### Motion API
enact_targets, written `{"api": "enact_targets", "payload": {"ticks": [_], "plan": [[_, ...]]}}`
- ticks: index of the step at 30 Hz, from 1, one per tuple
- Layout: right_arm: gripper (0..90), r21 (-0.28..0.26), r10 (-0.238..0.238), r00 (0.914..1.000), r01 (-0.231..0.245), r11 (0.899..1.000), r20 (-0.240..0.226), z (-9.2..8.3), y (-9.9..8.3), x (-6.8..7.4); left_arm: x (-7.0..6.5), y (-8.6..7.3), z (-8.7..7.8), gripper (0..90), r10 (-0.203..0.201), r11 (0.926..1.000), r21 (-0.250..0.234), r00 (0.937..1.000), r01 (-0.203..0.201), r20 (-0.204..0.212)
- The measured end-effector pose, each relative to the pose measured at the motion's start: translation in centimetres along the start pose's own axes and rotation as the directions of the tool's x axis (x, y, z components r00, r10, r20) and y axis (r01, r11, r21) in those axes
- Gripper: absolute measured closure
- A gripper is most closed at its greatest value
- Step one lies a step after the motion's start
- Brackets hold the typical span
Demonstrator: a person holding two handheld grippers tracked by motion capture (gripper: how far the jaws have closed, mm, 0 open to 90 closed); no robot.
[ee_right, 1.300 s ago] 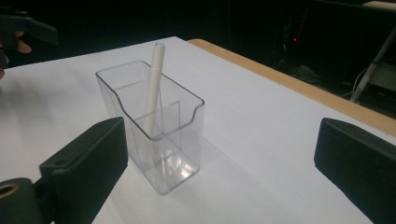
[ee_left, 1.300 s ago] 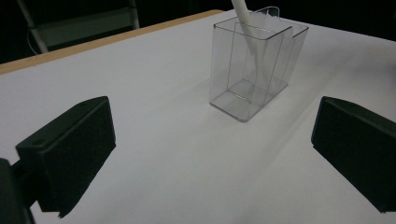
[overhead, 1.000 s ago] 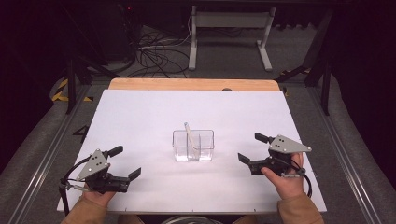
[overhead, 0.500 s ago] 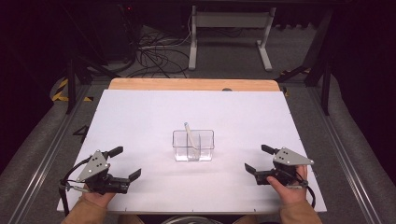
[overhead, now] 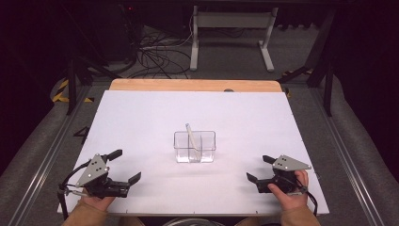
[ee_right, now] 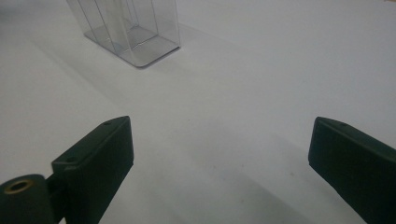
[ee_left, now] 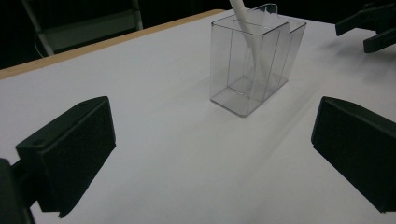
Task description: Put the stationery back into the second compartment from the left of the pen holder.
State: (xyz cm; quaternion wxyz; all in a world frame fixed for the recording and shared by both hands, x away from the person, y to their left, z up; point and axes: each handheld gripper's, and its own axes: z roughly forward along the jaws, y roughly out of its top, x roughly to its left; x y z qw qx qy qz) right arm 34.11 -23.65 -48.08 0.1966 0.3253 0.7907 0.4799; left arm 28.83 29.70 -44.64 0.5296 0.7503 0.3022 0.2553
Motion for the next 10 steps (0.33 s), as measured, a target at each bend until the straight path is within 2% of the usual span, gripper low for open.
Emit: {"api": "enact_targets", "payload": {"ticks": [5,10], "plan": [[6.8,-0.036,0.021,0.9996,-0.020,0.999,0.017,-0.28,-0.07,-0.18,0.04,0.01,0.05,0.5,-0.006,1.0000,0.004,1.0000,0.006,0.000],[6.8,-0.062,0.016,0.9993,-0.014,0.998,0.034,-0.42,-0.03,-0.20,0.23,-0.02,0.07,0.9,-0.030,0.9994,0.017,0.9995,0.030,0.010]]}}
